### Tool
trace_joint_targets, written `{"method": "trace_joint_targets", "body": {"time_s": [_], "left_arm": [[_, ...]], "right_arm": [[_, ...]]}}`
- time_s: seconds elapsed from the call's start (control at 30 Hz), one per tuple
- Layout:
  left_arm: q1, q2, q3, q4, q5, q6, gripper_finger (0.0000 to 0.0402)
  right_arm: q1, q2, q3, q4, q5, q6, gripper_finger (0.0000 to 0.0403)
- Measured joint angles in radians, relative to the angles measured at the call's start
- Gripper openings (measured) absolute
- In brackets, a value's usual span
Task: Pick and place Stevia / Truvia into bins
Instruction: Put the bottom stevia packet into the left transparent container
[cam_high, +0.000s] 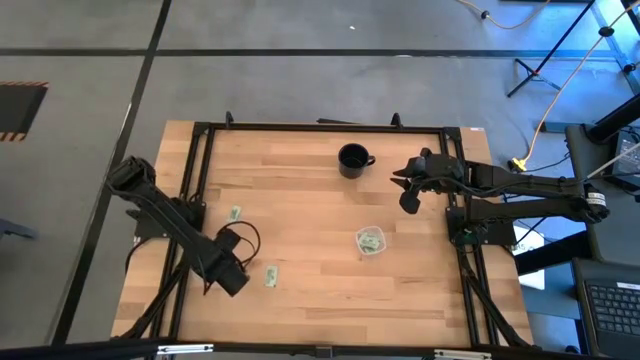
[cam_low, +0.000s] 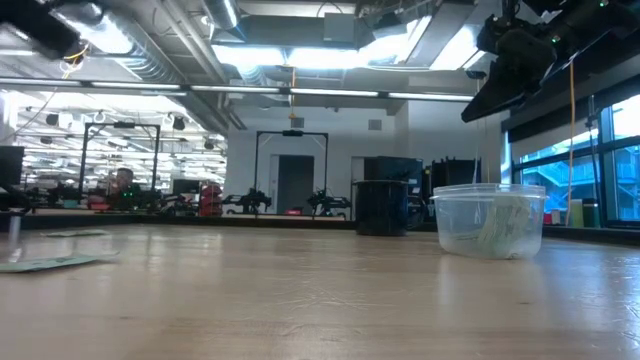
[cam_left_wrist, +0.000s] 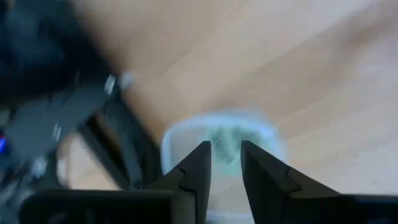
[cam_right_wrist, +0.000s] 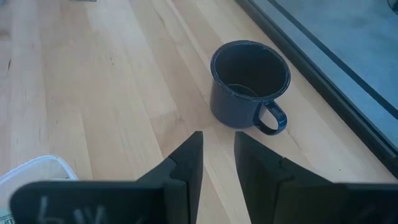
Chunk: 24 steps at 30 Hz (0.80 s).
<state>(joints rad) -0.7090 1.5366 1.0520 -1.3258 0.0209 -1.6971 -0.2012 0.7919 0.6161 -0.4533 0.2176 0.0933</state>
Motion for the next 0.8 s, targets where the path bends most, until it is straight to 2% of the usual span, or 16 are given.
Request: {"method": "trace_joint_targets", "body": {"time_s": [0.17, 0.27, 0.4, 0.53, 0.67, 0.8], "left_arm": [[0.001, -0.026, 0.058, 0.077, -0.275, 0.163, 0.0099], [0.004, -0.026, 0.072, 0.219, -0.43, 0.344, 0.0114], [0.031, 0.004, 0.068, 0.473, -0.502, 0.607, 0.0135], [0.065, 0.065, 0.068, 0.626, -0.509, 0.803, 0.0146], [0.127, 0.134, 0.067, 0.599, -0.416, 0.725, 0.0147], [0.191, 0.203, 0.067, 0.577, -0.258, 0.719, 0.0141]], "right_arm": [[0.0, 0.0, 0.0, 0.002, 0.0, 0.002, 0.0095], [0.0, 0.0, 0.0, 0.001, 0.0, 0.002, 0.0095], [0.0, 0.0, 0.0, 0.001, 0.0, 0.002, 0.0095], [0.0, 0.0, 0.0, 0.001, 0.0, 0.003, 0.0095], [0.0, 0.0, 0.0, 0.001, 0.0, 0.005, 0.0095], [0.0, 0.0, 0.0, 0.001, 0.0, 0.006, 0.0095]]}}
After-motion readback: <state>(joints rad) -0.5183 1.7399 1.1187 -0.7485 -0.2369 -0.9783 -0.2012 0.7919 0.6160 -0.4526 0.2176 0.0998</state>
